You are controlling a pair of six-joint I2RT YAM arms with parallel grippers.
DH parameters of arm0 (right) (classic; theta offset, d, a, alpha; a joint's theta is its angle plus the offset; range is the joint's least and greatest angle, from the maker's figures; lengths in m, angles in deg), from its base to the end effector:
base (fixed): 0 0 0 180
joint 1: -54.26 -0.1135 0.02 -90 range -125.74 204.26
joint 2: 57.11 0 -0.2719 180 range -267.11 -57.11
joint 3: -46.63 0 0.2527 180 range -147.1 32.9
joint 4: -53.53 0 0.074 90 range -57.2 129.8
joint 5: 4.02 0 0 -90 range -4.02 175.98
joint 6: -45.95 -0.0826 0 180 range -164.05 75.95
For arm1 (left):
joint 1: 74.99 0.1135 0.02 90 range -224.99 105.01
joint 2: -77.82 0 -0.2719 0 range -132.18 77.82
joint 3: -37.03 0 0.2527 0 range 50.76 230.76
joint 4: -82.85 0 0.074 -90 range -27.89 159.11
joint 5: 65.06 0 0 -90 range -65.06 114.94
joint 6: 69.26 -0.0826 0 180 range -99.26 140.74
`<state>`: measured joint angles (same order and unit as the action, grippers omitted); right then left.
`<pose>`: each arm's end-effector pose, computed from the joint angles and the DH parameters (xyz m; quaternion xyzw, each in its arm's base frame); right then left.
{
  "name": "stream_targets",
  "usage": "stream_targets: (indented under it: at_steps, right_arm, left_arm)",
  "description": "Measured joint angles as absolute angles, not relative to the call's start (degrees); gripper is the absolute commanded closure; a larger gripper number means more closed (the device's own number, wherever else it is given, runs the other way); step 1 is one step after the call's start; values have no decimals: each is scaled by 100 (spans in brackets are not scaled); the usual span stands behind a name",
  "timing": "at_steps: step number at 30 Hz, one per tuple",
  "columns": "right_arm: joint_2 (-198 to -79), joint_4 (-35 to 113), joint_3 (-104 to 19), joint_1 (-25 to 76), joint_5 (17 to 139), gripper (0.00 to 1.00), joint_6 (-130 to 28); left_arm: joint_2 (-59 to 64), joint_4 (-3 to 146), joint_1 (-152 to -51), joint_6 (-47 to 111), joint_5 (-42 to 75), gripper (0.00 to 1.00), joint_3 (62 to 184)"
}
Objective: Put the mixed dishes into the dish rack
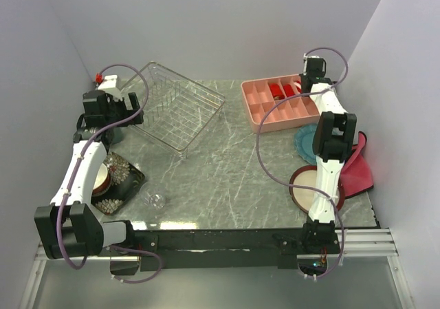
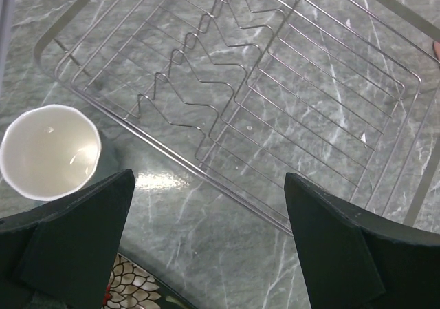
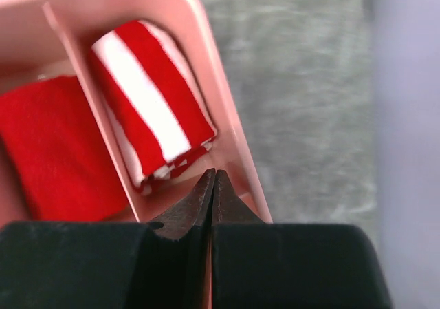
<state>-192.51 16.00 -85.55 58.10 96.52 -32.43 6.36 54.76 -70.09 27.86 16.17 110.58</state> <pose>0.5812 -0.0542 0.1889 -0.0232 0.9057 -0.1385 0.3999 0.3258 0.0153 0.3123 -0.0482 0.8452 -0.0751 0.5270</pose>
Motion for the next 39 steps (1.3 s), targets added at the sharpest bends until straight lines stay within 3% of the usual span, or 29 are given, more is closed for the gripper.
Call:
stream_targets:
  at_steps: [4,5,6,7,8,10,13,18,23,39]
  right_arm:
    - [-19248,1653,-8555,5976,9866,100,-3250]
    - [-19248,1646,-8555,5998,9869,93,-3265]
    - [-19246,1646,-8555,6011,9845,79,-3291]
    - [-19227,1635,-8555,6017,9796,52,-3324]
    - [-19200,1587,-8547,6015,9624,43,-3330]
    - [-19071,1472,-8468,5963,9217,31,-3328]
    - [-18567,1329,-8138,5714,8304,23,-3103]
    - [-17109,1548,-6995,4326,7117,22,-2745]
    - [-16706,1714,-7100,2887,6371,23,-2856]
    - [-18685,2064,-8206,2665,7772,20,-2876]
  left_arm:
    - [638,5472,-7090,2775,1617,3,11058]
    - [638,5476,-7096,2759,1617,3,11058]
    - [641,5474,-7096,2740,1617,3,11058]
    - [641,5474,-7096,2729,1615,3,11058]
    - [641,5474,-7096,2705,1610,3,11058]
    - [641,5472,-7096,2650,1610,3,11058]
    - [641,5474,-7096,2578,1602,3,11058]
    - [634,5360,-7094,2571,1582,4,11246]
    - [630,5334,-7061,2617,1580,4,11641]
    - [610,4633,-6924,3367,1949,2,11396]
